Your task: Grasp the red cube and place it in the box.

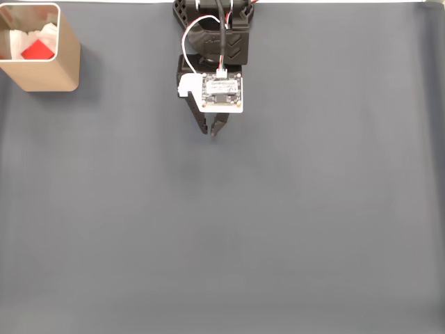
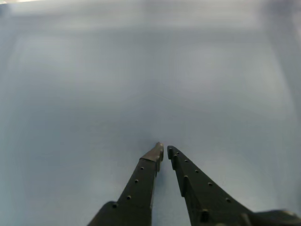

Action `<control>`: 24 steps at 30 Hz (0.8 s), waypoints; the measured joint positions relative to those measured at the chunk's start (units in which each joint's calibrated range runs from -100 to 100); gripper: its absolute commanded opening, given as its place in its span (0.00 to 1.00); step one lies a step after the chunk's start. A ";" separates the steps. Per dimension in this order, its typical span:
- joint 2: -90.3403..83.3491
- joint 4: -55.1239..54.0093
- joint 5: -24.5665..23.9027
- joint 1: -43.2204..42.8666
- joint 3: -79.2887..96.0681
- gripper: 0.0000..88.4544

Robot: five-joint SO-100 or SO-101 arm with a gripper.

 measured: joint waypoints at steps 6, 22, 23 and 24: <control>-5.99 -0.16 -0.05 -0.07 6.60 0.00; -20.15 16.79 -2.05 -2.82 7.78 0.00; -21.36 18.30 -2.10 -2.82 7.78 0.00; -22.41 19.81 -2.25 -2.82 7.78 0.00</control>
